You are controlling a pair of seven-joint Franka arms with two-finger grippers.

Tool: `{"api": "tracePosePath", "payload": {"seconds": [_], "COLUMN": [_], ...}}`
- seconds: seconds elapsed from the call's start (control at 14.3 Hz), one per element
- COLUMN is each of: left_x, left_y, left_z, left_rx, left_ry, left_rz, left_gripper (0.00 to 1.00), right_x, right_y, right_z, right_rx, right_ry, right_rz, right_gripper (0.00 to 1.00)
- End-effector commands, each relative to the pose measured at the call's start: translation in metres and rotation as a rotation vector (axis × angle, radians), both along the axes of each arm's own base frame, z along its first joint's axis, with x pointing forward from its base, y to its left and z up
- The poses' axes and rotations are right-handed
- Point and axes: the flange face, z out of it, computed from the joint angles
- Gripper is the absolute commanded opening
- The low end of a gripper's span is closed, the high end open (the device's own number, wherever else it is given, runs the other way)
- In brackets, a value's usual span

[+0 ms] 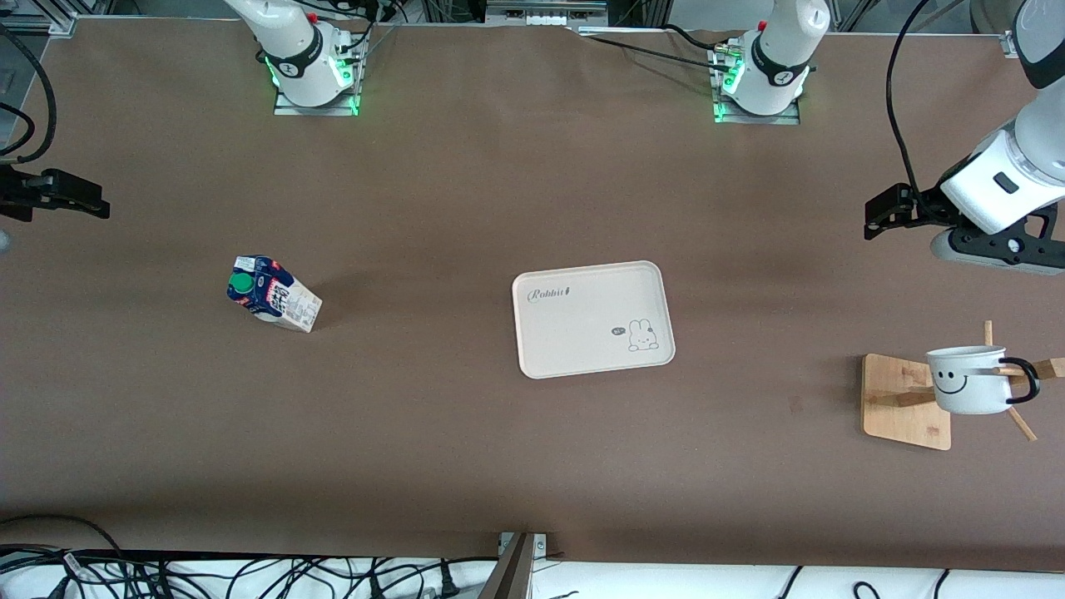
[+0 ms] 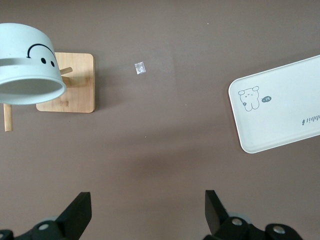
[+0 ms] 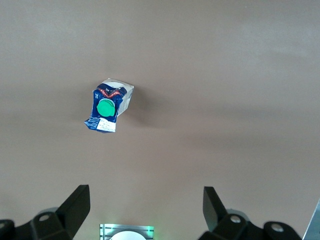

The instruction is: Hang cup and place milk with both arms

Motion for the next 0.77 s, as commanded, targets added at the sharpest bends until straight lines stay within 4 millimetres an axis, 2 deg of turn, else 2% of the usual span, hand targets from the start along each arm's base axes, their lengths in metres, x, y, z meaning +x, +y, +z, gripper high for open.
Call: {"api": "tracePosePath", "payload": {"seconds": [0.0, 0.7], "left_x": [0.0043, 0.0043], "left_y": [-0.004, -0.0042], "left_z": [0.0047, 0.0047], "left_rx": [-0.014, -0.016], "left_ry": [-0.006, -0.006], "left_rz": [0.01, 0.01], "left_gripper": [1.0, 1.0], "right_x": [0.0001, 0.0032], "right_y": [-0.0004, 0.0018], "right_z": [0.0045, 0.0006], "right_rx": [0.005, 0.002], "right_ry": [-0.002, 0.0], "right_rz": [-0.02, -0.032], "right_gripper": [1.0, 1.0]}}
